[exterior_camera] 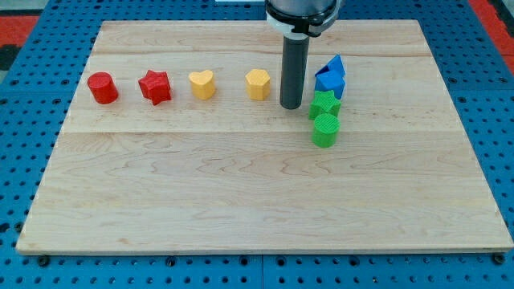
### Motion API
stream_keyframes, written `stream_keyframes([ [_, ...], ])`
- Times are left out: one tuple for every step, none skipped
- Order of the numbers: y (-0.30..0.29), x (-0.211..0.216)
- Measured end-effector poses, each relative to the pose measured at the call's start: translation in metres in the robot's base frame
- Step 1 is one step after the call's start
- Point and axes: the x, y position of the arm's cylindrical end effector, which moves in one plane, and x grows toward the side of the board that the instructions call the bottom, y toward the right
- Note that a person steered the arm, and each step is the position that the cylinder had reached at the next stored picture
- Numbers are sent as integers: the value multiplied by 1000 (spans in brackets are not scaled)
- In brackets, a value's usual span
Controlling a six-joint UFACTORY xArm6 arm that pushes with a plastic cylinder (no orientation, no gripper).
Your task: Move the yellow hexagon and blue cube to the center right
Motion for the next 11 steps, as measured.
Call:
stream_keyframes([
  [0, 3],
  [-4, 32],
  [-56, 20],
  [-85, 12],
  [-65, -17],
  [-46, -50],
  [-56, -98],
  [-65, -126],
  [-101, -134],
  [-64, -135],
  [-74, -117],
])
